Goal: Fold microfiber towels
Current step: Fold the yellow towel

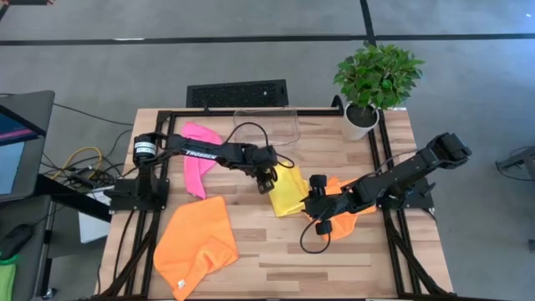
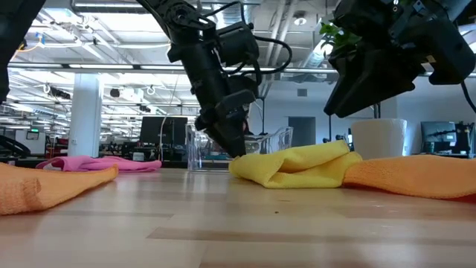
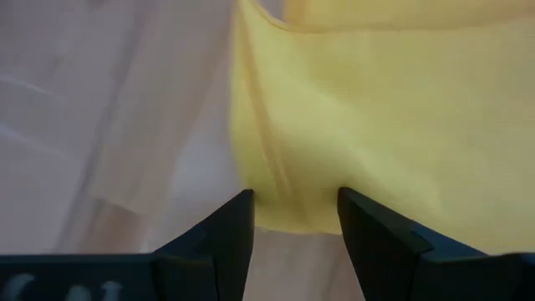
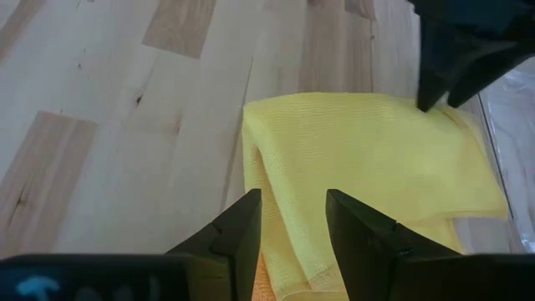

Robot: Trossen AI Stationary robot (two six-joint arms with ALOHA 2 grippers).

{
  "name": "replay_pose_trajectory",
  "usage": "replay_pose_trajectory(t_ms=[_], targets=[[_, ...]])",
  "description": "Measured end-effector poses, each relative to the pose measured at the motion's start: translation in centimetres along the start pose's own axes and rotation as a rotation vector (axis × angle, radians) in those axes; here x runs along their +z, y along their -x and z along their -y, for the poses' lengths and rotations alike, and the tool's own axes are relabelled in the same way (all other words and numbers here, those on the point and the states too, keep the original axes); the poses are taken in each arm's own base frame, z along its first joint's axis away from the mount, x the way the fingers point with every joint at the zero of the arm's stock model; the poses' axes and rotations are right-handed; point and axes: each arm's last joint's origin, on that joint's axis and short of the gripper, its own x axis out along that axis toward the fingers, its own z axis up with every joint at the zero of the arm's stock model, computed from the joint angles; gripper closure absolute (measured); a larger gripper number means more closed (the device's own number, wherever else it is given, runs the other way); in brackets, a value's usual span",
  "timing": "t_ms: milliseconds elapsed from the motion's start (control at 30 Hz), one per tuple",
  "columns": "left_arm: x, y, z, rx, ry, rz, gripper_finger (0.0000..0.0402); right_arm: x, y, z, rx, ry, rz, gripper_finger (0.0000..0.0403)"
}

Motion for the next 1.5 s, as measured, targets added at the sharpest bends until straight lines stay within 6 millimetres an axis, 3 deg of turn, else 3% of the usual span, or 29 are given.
replay_pose_trajectory(t_ms=[400, 733, 1000, 1133, 1367, 1500], targets=[[0.0, 0.4, 0.4, 0.06, -0.028, 0.016, 0.0235, -0.3, -0.1, 0.2, -0.003, 0.02, -0.034, 0.0243], [0.1, 3.7, 2.5, 0.035, -0.091, 0.07, 0.0235, -1.3, -3.0, 0.3, -0.042, 0.078, -0.134, 0.0243], [-0.3, 4.2, 3.5, 0.021, -0.11, 0.067, 0.0235, -2.1, -3.8, 0.6, -0.124, 0.094, -0.2, 0.0247], [-0.4, 4.2, 3.6, 0.021, -0.114, 0.062, 0.0235, -2.0, -3.6, 0.7, -0.125, 0.075, -0.195, 0.0277], [-0.4, 4.2, 3.8, 0.02, -0.118, 0.058, 0.0235, -1.5, -2.2, 0.8, -0.104, -0.011, -0.187, 0.0388], [-0.5, 4.2, 3.7, 0.021, -0.118, 0.056, 0.0235, -1.4, -1.4, 0.7, -0.109, -0.063, -0.219, 0.0383]])
